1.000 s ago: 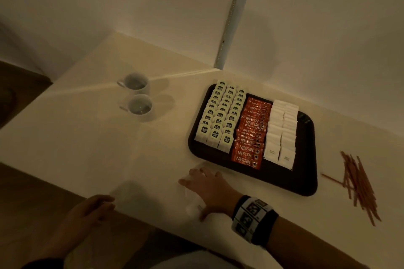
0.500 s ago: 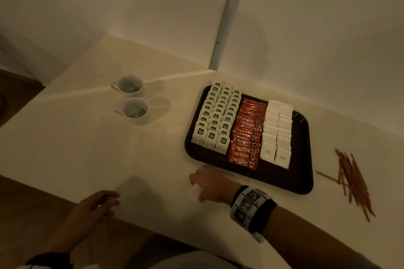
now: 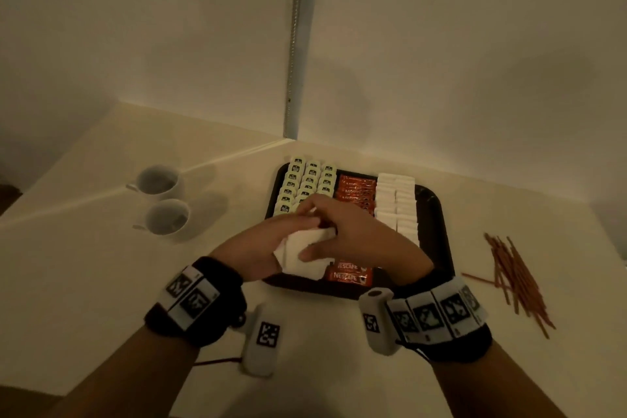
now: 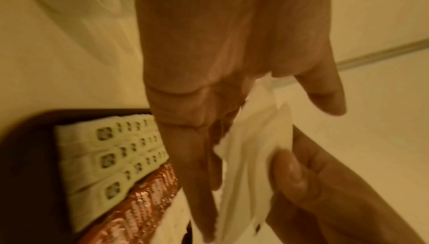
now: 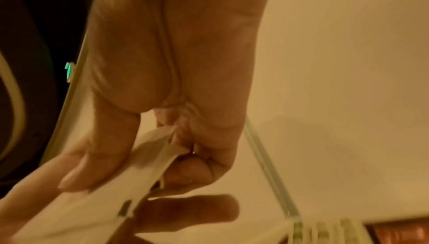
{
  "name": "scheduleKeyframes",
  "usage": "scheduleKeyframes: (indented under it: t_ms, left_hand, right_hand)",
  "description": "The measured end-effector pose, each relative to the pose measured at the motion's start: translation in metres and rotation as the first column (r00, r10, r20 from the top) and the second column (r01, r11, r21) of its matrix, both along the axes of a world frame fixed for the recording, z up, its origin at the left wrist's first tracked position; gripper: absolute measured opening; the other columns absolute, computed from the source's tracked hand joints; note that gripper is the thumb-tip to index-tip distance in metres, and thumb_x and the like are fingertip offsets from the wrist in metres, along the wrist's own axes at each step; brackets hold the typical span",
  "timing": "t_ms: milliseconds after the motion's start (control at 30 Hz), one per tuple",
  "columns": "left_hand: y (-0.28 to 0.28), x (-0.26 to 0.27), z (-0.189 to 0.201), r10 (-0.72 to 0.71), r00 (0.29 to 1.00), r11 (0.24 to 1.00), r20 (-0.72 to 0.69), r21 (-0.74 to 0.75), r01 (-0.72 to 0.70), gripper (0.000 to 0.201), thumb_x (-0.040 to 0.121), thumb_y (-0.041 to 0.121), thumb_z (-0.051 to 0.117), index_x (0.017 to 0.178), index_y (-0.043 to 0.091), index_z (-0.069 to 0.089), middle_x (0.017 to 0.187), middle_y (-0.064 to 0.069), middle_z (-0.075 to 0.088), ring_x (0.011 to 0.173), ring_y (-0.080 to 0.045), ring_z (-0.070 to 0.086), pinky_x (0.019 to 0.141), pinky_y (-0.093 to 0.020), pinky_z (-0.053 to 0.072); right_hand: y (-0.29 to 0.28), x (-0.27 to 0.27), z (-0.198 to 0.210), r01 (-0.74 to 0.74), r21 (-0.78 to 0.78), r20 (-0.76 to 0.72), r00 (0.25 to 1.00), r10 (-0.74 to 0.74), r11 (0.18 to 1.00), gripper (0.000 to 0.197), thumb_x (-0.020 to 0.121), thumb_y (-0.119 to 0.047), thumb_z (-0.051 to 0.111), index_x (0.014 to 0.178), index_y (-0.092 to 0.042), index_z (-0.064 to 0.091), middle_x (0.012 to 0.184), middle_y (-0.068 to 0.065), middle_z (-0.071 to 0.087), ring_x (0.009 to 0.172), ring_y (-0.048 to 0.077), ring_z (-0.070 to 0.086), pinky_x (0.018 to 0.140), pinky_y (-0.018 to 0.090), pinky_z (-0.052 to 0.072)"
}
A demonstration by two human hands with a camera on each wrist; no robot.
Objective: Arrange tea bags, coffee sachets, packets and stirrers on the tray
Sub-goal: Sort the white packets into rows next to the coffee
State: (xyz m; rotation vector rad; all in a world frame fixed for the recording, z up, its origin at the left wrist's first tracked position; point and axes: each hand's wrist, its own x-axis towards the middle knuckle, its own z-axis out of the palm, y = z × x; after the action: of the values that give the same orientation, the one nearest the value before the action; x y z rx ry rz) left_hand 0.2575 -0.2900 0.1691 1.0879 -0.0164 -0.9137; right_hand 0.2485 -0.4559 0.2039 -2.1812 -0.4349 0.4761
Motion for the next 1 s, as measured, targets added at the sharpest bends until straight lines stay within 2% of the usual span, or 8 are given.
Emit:
scheduleKeyframes:
  t_ms: [100, 200, 300, 400, 567, 767, 900, 1000]
  left_hand:
    - [-0.026, 0.017, 0.010, 0.035, 0.996, 0.999, -0.086, -0.004, -0.035, 0.037, 0.080, 0.030, 0.060, 0.112, 0.014, 0.064, 0.105, -0.012, 0.067, 0.089, -0.024, 0.066, 0.076, -0.038, 0.055]
    - [-0.046, 0.025, 0.013, 0.045, 0.991, 0.999, -0.129, -0.023, -0.048, 0.037, 0.086, 0.033, 0.054, 0.116, 0.013, 0.063, 0.110, -0.014, 0.067, 0.095, -0.030, 0.066, 0.084, -0.048, 0.053]
    - [-0.060, 0.026, 0.014, 0.102, 0.988, 0.995, -0.119, 0.017, -0.101, 0.031, 0.090, 0.034, 0.054, 0.110, 0.014, 0.065, 0.102, -0.013, 0.071, 0.091, -0.029, 0.069, 0.083, -0.050, 0.053]
    - [-0.070, 0.027, 0.014, 0.141, 0.987, 0.989, -0.083, 0.046, -0.137, 0.029, 0.093, 0.031, 0.053, 0.111, 0.012, 0.063, 0.095, -0.011, 0.072, 0.080, -0.023, 0.070, 0.060, -0.036, 0.058]
    - [-0.077, 0.029, 0.015, 0.177, 0.984, 0.977, 0.021, 0.114, -0.178, 0.028, 0.092, 0.029, 0.056, 0.114, 0.012, 0.061, 0.093, -0.009, 0.069, 0.074, -0.019, 0.067, 0.047, -0.026, 0.049]
    - [-0.079, 0.030, 0.012, 0.141, 0.969, 0.971, 0.204, 0.163, -0.176, 0.036, 0.082, 0.040, 0.060, 0.113, 0.022, 0.063, 0.094, -0.002, 0.070, 0.080, -0.015, 0.066, 0.051, -0.023, 0.046]
    - [-0.080, 0.028, 0.010, 0.248, 0.951, 0.967, 0.183, 0.013, -0.255, 0.022, 0.086, 0.024, 0.058, 0.105, 0.031, 0.065, 0.092, 0.005, 0.073, 0.079, -0.012, 0.068, 0.056, -0.027, 0.051]
    - [-0.081, 0.027, 0.008, 0.304, 0.924, 0.950, 0.233, -0.001, -0.313, 0.028, 0.084, 0.006, 0.062, 0.096, 0.031, 0.065, 0.095, 0.005, 0.072, 0.083, -0.014, 0.068, 0.063, -0.032, 0.055]
  right_hand:
    - [-0.022, 0.006, 0.006, 0.207, 0.089, 0.133, 0.967, -0.217, 0.974, 0.049, 0.065, -0.021, 0.084, 0.105, -0.025, 0.055, 0.096, -0.011, 0.060, 0.086, -0.005, 0.057, 0.069, 0.011, 0.047]
    - [-0.042, 0.010, 0.005, 0.349, 0.100, 0.241, 0.900, -0.363, 0.932, 0.050, 0.063, -0.024, 0.085, 0.104, -0.027, 0.058, 0.102, -0.010, 0.054, 0.093, -0.001, 0.052, 0.072, 0.009, 0.042]
    - [-0.060, 0.007, 0.001, 0.417, 0.121, 0.314, 0.845, -0.434, 0.901, 0.030, 0.080, -0.022, 0.072, 0.109, -0.023, 0.064, 0.103, -0.005, 0.051, 0.089, -0.008, 0.049, 0.071, 0.002, 0.039]
    - [-0.073, 0.003, -0.003, 0.447, 0.192, 0.239, 0.842, -0.483, 0.874, 0.023, 0.093, -0.018, 0.055, 0.114, -0.020, 0.064, 0.104, -0.005, 0.052, 0.089, -0.006, 0.052, 0.072, 0.003, 0.042]
    - [-0.077, 0.003, -0.013, 0.465, 0.143, 0.194, 0.852, -0.486, 0.873, 0.026, 0.083, -0.020, 0.069, 0.108, -0.023, 0.063, 0.105, -0.006, 0.055, 0.088, 0.004, 0.057, 0.068, 0.009, 0.048]
    - [-0.075, 0.006, -0.025, 0.534, 0.286, 0.112, 0.806, -0.581, 0.796, 0.006, 0.086, -0.015, 0.064, 0.088, -0.010, 0.062, 0.085, -0.004, 0.065, 0.078, 0.000, 0.062, 0.067, 0.013, 0.051]
    - [-0.080, 0.005, -0.031, 0.607, 0.414, -0.064, 0.763, -0.644, 0.678, 0.002, 0.088, -0.012, 0.061, 0.090, -0.014, 0.062, 0.088, 0.007, 0.067, 0.081, 0.016, 0.067, 0.072, 0.030, 0.058]
    - [-0.082, 0.002, -0.033, 0.627, 0.503, -0.198, 0.754, -0.626, 0.596, 0.010, 0.090, -0.008, 0.057, 0.097, -0.013, 0.062, 0.090, 0.007, 0.067, 0.082, 0.019, 0.068, 0.075, 0.031, 0.059]
